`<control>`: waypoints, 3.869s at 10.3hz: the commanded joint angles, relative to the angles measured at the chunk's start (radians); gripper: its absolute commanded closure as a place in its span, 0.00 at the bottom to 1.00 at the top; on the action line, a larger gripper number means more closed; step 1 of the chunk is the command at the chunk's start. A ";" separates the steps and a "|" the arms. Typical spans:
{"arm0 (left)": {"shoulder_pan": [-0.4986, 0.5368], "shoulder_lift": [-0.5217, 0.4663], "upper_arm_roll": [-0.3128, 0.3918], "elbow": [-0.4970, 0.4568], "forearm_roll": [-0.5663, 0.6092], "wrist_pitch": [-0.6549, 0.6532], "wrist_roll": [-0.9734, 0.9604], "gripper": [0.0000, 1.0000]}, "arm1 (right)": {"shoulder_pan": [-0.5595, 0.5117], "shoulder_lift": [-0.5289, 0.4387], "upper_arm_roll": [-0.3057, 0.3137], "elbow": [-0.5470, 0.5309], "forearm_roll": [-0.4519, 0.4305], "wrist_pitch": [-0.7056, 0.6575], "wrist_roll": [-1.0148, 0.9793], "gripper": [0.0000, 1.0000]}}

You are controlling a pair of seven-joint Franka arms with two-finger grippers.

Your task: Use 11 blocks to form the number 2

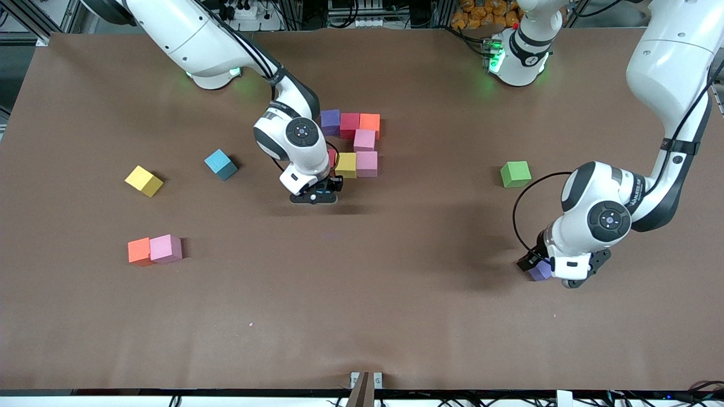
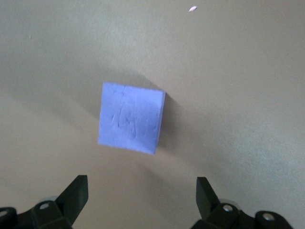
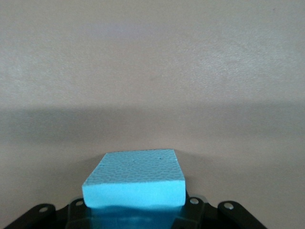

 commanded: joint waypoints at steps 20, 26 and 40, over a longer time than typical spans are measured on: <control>0.084 -0.289 0.030 -0.147 -0.029 -0.080 0.228 0.00 | 0.021 0.019 0.006 0.007 0.020 -0.036 0.135 0.79; -0.174 -0.530 0.351 -0.301 -0.314 -0.055 0.568 0.00 | 0.018 0.021 0.025 -0.002 0.012 -0.038 0.141 0.79; -0.194 -0.455 0.351 -0.069 -0.408 -0.266 0.917 0.00 | 0.006 0.015 0.026 -0.020 0.006 -0.042 0.121 0.59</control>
